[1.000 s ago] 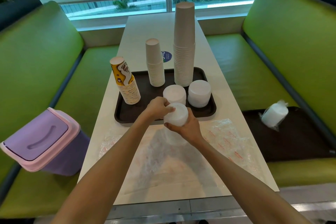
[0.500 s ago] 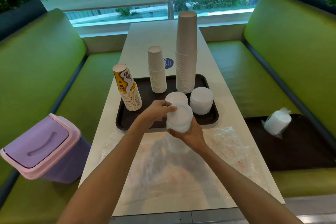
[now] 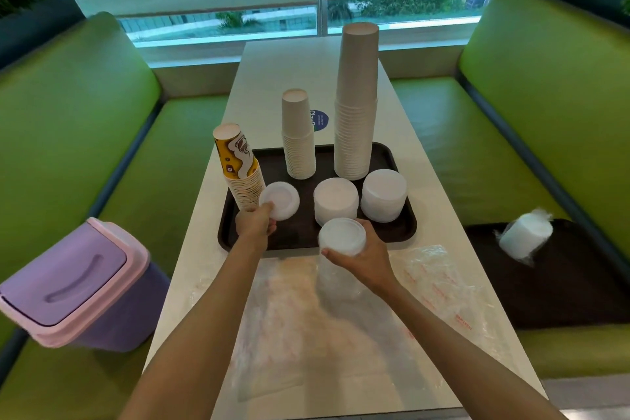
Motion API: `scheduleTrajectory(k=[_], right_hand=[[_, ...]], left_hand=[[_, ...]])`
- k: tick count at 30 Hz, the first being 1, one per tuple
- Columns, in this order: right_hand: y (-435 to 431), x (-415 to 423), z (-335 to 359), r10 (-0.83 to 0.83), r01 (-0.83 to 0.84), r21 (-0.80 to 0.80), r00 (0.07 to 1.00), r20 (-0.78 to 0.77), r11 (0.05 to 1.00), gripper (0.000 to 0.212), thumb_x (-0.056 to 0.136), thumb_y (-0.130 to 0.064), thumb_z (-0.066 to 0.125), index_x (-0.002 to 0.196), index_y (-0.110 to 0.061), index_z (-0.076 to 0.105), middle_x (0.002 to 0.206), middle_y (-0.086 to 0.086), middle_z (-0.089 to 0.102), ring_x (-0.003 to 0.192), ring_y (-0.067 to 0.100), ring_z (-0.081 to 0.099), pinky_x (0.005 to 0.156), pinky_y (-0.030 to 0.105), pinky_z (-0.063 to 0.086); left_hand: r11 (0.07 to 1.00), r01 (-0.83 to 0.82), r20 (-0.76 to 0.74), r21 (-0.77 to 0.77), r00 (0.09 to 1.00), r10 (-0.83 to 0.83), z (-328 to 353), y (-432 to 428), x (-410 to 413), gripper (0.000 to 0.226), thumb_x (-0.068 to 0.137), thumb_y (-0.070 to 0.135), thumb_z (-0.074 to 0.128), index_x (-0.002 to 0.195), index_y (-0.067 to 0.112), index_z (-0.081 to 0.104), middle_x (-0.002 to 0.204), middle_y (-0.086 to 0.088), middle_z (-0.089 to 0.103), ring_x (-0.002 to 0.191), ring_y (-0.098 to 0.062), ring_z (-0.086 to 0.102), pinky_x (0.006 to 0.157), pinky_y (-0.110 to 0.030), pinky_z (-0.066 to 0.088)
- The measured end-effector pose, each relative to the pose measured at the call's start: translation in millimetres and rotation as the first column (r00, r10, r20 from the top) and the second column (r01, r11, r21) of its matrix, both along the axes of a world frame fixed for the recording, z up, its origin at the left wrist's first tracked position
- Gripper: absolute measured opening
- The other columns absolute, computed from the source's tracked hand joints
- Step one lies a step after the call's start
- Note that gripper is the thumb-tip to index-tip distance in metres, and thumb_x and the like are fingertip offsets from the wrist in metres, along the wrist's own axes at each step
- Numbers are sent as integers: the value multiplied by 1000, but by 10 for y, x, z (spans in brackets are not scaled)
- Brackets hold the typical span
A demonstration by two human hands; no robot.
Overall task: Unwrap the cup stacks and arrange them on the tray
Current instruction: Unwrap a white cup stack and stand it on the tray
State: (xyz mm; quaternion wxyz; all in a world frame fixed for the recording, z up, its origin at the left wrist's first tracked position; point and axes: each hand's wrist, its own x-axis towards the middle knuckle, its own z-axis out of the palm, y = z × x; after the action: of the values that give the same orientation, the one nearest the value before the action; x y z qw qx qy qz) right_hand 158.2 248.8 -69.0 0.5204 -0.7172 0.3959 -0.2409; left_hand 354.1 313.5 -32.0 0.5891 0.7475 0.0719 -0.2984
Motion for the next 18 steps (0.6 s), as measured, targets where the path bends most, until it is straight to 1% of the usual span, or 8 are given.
scheduleTrajectory(k=[2, 3, 7, 11, 13, 15, 16, 18], right_hand=[[-9, 10, -7, 3, -3, 7, 1000, 0, 1000, 77, 64, -36, 87, 127, -23, 45, 119, -9, 53, 108, 8, 50, 73, 5, 39], [-11, 15, -7, 5, -5, 10, 1000, 3, 1000, 77, 64, -36, 87, 127, -24, 45, 119, -9, 52, 108, 7, 50, 73, 5, 39], [-32, 37, -20, 17, -17, 16, 1000, 5, 1000, 75, 64, -37, 88, 122, -31, 42, 116, -14, 51, 107, 5, 50, 73, 6, 41], [-53, 31, -77, 16, -17, 24, 1000, 21, 1000, 77, 63, -38, 88, 125, -27, 44, 120, -11, 53, 110, 6, 52, 79, 8, 43], [-68, 25, -99, 17, -17, 18, 1000, 21, 1000, 78, 62, -39, 88, 125, -28, 44, 120, -12, 54, 111, 5, 52, 80, 8, 43], [-84, 21, -106, 16, -16, 18, 1000, 14, 1000, 77, 62, -40, 88, 124, -30, 44, 120, -13, 54, 111, 5, 53, 81, 9, 43], [-95, 28, -102, 11, -11, 16, 1000, 12, 1000, 76, 62, -40, 88, 123, -30, 44, 119, -13, 54, 111, 6, 53, 81, 10, 43], [-114, 35, -88, 2, -2, 7, 1000, 1, 1000, 76, 62, -39, 89, 123, -29, 45, 119, -11, 55, 109, 6, 53, 80, 9, 42]], left_hand=[[997, -7, 30, 73, 1000, 5, -119, -43, 32, 47, 88, 17, 65, 130, 5, 49, 118, -13, 60, 83, -18, 59, 72, -26, 51], [995, -3, 51, 104, 999, -2, -165, -70, 44, 46, 88, 18, 65, 130, 5, 49, 120, -14, 60, 84, -19, 59, 74, -26, 51], [980, 43, 70, 194, 996, -58, -286, -207, 99, 36, 90, 18, 63, 122, 5, 53, 116, -14, 61, 83, -19, 58, 80, -28, 51], [970, 88, 51, 228, 993, -102, -394, -349, 134, 30, 91, 18, 61, 117, 3, 57, 103, -13, 62, 79, -18, 58, 79, -28, 50], [967, 90, 42, 238, 994, -103, -434, -418, 157, 28, 91, 19, 62, 115, 4, 59, 103, -13, 63, 74, -16, 58, 75, -26, 48], [966, 84, 26, 246, 995, -93, -463, -474, 168, 26, 90, 20, 63, 111, 4, 60, 103, -13, 65, 75, -16, 59, 72, -25, 48], [965, 83, 21, 247, 996, -92, -475, -500, 173, 23, 90, 20, 63, 107, 4, 60, 98, -13, 65, 73, -16, 59, 72, -26, 48], [968, 75, 35, 238, 996, -85, -517, -531, 183, 19, 92, 20, 61, 86, 2, 59, 78, -9, 62, 67, -16, 58, 74, -29, 50]])
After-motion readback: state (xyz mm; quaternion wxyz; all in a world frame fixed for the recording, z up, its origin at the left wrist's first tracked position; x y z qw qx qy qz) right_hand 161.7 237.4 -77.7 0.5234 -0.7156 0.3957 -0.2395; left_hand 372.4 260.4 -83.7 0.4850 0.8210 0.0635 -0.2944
